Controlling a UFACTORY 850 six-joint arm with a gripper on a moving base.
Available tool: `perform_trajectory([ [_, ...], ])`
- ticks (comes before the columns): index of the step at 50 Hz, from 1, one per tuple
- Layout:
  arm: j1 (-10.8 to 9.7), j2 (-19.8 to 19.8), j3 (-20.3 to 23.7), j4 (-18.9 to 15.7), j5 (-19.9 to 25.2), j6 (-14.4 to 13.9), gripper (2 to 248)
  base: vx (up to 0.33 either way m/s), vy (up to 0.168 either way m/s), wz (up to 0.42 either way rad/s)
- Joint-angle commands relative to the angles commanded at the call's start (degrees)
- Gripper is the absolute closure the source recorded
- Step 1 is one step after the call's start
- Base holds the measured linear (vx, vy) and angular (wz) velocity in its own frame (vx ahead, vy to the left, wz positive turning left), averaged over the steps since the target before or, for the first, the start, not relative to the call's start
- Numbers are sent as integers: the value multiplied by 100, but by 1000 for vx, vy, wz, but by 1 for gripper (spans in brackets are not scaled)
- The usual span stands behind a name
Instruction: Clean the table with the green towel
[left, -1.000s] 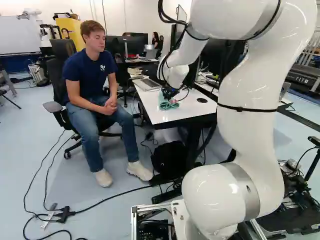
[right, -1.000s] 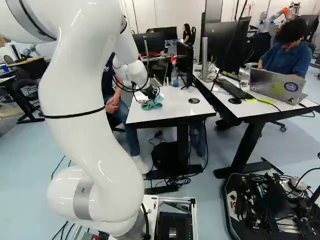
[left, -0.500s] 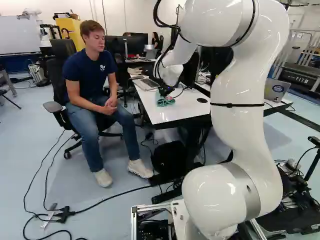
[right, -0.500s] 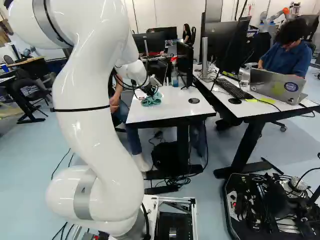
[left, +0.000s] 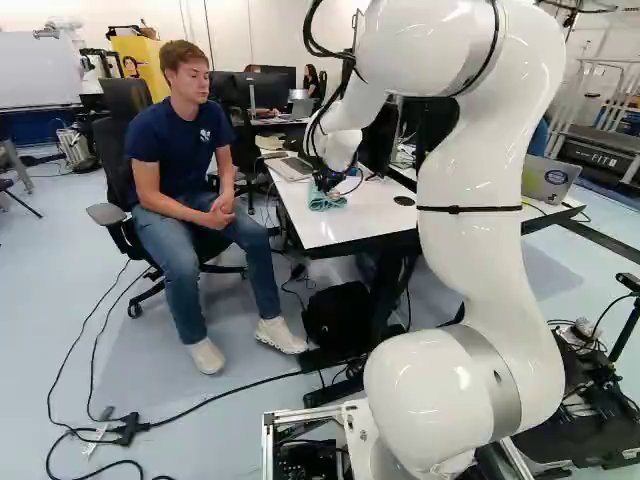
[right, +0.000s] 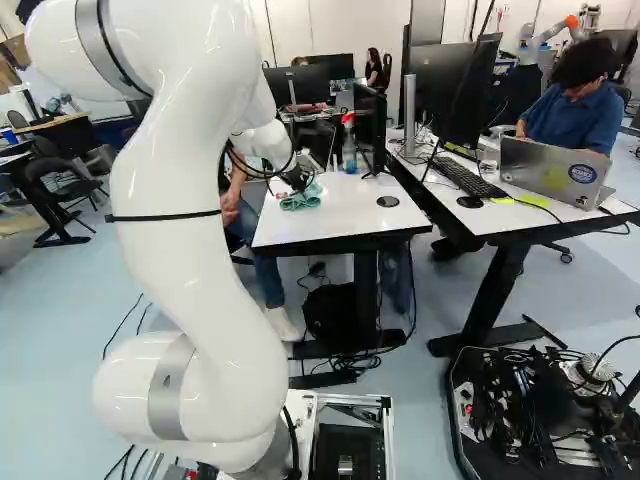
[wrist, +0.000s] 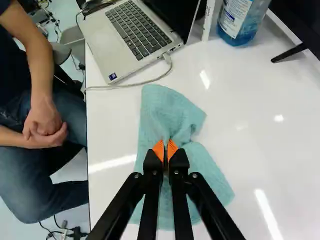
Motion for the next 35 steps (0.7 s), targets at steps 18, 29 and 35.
perform_trajectory([
  [18,20,441,557,0,0,0,218,0,0,0],
  [29,32,716,896,0,0,0,218,0,0,0],
  [35,31,868,1080,0,0,0,218,0,0,0],
])
